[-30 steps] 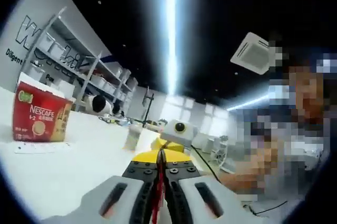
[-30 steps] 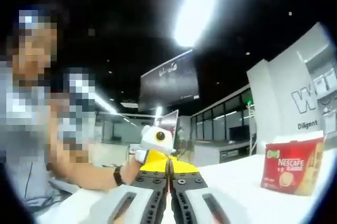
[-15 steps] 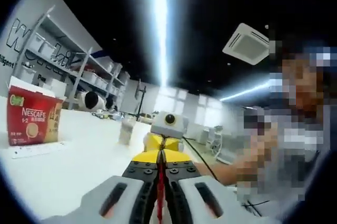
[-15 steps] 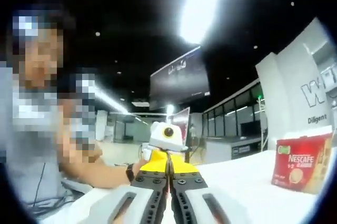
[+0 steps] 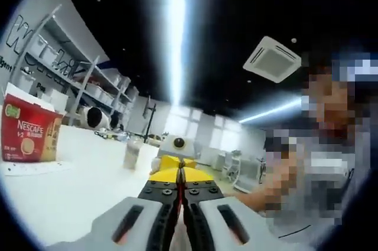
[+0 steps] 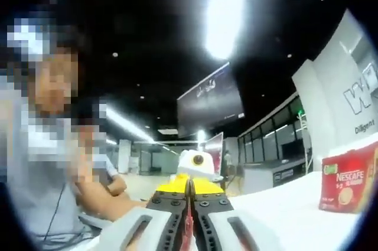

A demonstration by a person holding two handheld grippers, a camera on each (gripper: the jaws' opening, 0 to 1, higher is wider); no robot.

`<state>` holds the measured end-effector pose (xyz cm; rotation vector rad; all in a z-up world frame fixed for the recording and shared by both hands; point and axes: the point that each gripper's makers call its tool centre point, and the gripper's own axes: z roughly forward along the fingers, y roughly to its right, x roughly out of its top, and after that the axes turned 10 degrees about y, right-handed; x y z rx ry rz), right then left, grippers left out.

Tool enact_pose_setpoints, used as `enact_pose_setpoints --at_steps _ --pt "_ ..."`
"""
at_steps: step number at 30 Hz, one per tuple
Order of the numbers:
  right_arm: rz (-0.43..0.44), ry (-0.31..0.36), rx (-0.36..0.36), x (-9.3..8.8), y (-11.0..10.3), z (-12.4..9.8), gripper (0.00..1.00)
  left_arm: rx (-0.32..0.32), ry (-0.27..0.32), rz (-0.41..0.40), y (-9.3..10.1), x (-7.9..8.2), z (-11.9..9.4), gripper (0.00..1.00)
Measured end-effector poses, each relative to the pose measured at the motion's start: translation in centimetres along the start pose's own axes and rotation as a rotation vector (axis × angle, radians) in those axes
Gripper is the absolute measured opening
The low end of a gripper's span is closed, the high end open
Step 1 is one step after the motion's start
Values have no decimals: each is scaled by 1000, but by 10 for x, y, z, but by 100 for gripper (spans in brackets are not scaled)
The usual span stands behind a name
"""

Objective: Tear open the coffee pouch, take out the coffee, and pour the coffee from the pouch into the cup

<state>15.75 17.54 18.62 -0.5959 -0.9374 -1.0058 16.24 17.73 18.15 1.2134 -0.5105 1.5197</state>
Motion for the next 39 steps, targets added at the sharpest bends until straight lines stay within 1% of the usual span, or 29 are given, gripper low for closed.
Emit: enact_pose_setpoints --at_steps 2,4,6,9,11,12,16,20,27,31,39 --pt "-2 -1 -17 0 3 1 4 25 -3 9 -5 1 -1 3" --pt "8 -3 -18 -1 4 1 11 32 -11 2 -7 0 -3 3" --pt "18 -31 -11 -6 1 2 15 42 -20 -2 -10 -2 -3 3" --pt "13 -78 -22 -14 4 1 16 43 -22 2 -8 -3 -3 3" --pt "13 -100 -24 -19 6 0 16 44 -26 4 -8 -4 -2 3" --pt "-2 -120 -34 -22 8 -1 15 45 -28 7 -8 -5 -2 3" --pt "-41 -159 -40 -27 10 -1 14 49 -27 9 -9 -4 -2 3" --pt "-70 -175 -53 -28 12 0 10 62 -28 11 -12 -3 -3 3" --pt "-81 -214 -68 -33 11 0 7 81 -49 15 -16 -6 -5 3" --pt "-71 -234 -73 -36 10 -1 6 80 -61 13 -15 -7 -5 3" --pt "-30 -256 -93 -39 11 -2 3 91 -84 35 -16 -9 -6 3"
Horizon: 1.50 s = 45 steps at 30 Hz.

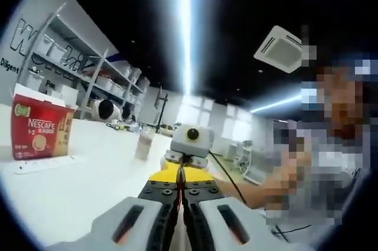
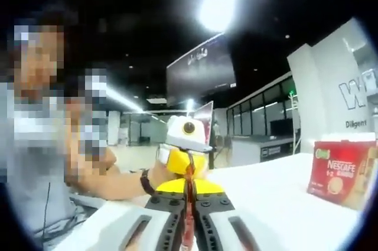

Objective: Tear open the coffee pouch, take out the coffee, and pour the coffee from the pouch into the cup

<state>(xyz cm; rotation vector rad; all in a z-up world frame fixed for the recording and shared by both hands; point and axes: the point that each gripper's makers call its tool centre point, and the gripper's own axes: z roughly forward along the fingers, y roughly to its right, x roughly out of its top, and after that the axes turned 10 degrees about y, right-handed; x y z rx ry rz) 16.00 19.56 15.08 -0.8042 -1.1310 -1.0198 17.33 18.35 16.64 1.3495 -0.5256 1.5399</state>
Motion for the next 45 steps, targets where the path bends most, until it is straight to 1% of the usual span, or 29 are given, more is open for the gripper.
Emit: enact_pose_setpoints --at_steps 6,9,12,15,16,17,19,21,23,24,25,26,28,29,31,32,33,34,35,36,37,38,39,40,41,42,43,44,45 --pt "11 -23 -45 -4 9 0 1 40 -3 14 -8 -2 -1 3" --pt "-3 -29 -86 -7 17 0 1 83 -4 14 -16 -2 -2 3" --pt "-33 -30 -175 -10 31 3 1 161 6 7 -28 0 -4 3" --pt "-95 -41 -269 -12 42 7 1 221 14 16 -40 2 -8 2" --pt "-111 -40 -299 -11 44 9 1 229 19 19 -42 4 -8 2" --pt "-136 -34 -330 -9 46 11 1 247 35 15 -45 7 -9 2" --pt "-167 -16 -368 -6 48 13 1 261 72 -1 -48 13 -10 2" --pt "-192 36 -420 2 50 16 1 257 153 -79 -50 22 -9 2" --pt "-215 75 -441 8 49 16 1 221 259 -194 -50 29 -7 2" --pt "-245 86 -450 11 50 15 1 211 300 -252 -52 31 -7 2" --pt "-275 76 -474 10 52 15 1 214 308 -286 -54 28 -7 2" --pt "-278 77 -479 9 53 15 1 219 319 -299 -56 27 -8 2" --pt "-268 78 -485 7 56 13 1 230 305 -282 -56 25 -7 2" --pt "-264 74 -487 5 57 14 1 269 270 -209 -59 22 -8 2" --pt "-261 61 -492 2 59 13 1 301 239 -150 -60 21 -8 2" --pt "-263 48 -494 0 60 12 1 328 200 -84 -60 20 -8 2" --pt "-270 40 -492 0 60 12 1 337 178 -44 -59 20 -7 2" --pt "-283 27 -484 -1 58 13 1 335 162 -31 -58 20 -8 2" --pt "-303 7 -474 -1 57 14 1 330 145 -13 -57 20 -9 2" --pt "-309 -9 -440 -3 53 16 1 318 130 -3 -55 20 -10 3" --pt "-299 -21 -419 -3 51 16 1 294 110 -10 -53 19 -11 3" --pt "-311 -15 -395 -1 49 17 1 251 111 -21 -48 20 -11 3" --pt "-292 -26 -345 -3 43 19 1 225 89 -46 -46 18 -14 3" --pt "-294 -34 -352 -2 45 16 1 213 87 -37 -45 18 -14 3" --pt "-298 -40 -323 -4 40 17 1 190 77 -19 -42 16 -14 3" --pt "-294 -51 -292 -5 36 17 1 177 67 -24 -41 15 -15 4" --pt "-300 -52 -286 -6 36 17 1 167 66 -23 -40 14 -14 4" --pt "-292 -58 -237 -7 29 17 1 149 49 -18 -37 12 -14 4" --pt "-300 -56 -208 -7 25 17 1 140 38 -13 -35 10 -14 5"
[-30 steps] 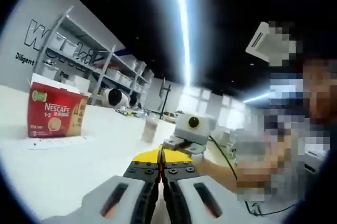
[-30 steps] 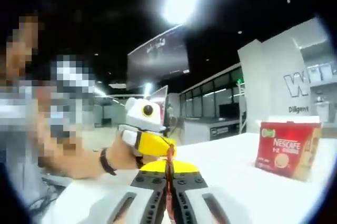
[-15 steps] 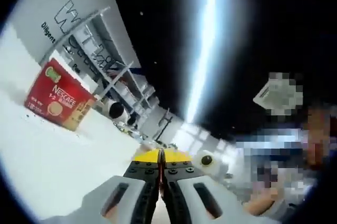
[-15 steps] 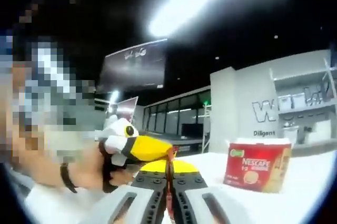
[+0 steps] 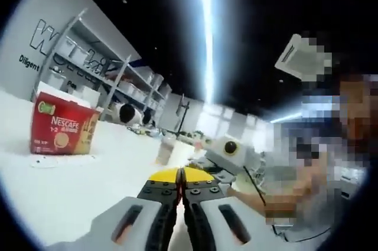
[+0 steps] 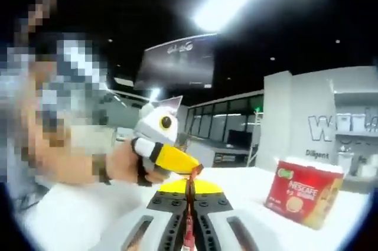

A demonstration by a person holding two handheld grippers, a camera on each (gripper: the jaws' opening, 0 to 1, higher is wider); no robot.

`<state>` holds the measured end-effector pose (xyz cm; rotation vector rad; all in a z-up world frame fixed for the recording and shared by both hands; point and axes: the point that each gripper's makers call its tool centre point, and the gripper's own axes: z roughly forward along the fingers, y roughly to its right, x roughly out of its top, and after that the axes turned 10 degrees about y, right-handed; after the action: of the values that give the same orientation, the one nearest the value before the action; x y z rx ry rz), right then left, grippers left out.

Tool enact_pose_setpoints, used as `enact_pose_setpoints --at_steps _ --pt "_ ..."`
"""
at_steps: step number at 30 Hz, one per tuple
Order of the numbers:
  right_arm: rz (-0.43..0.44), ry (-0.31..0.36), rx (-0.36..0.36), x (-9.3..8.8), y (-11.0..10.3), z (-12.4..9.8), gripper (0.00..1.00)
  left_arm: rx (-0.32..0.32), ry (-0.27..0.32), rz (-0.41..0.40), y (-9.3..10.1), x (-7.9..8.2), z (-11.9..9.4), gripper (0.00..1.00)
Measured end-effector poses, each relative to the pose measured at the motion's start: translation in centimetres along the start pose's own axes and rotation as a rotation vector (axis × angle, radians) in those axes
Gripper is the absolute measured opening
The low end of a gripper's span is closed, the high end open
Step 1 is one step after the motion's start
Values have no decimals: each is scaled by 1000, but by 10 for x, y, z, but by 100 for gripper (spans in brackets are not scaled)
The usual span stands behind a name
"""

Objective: Tear open the coffee pouch, take out the coffee, and pour the coffee from the pouch into the cup

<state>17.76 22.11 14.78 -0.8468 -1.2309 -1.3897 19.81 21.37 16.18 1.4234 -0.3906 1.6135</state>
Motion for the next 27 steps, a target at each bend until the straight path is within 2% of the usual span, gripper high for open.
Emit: enact_pose_setpoints --at_steps 4,11,13,17,19,20,21,24,25,26,27 --pt "-6 -2 64 1 -8 -6 1 -64 -37 -3 12 -6 -2 5" --pt "11 24 184 7 -29 -11 1 -204 -59 -117 37 -12 -8 5" --pt "24 31 216 9 -35 -13 1 -226 -68 -138 41 -13 -9 6" --pt "61 42 248 7 -37 -16 1 -253 -83 -119 51 -17 -10 4" --pt "74 44 228 6 -33 -15 1 -221 -93 -93 47 -16 -9 3" --pt "71 38 198 4 -28 -13 1 -186 -95 -74 42 -16 -8 3" --pt "58 33 169 3 -23 -12 1 -122 -85 -25 34 -14 -6 3" --pt "25 9 30 -5 -1 -6 1 4 -69 38 12 -7 -3 2" --pt "31 -2 -17 -7 4 -3 1 65 -62 74 3 -5 -1 2" --pt "5 -26 -86 -11 12 -1 1 112 -62 112 -4 -3 -1 2" --pt "-6 -33 -105 -12 15 0 1 127 -62 125 -7 -2 -1 2"
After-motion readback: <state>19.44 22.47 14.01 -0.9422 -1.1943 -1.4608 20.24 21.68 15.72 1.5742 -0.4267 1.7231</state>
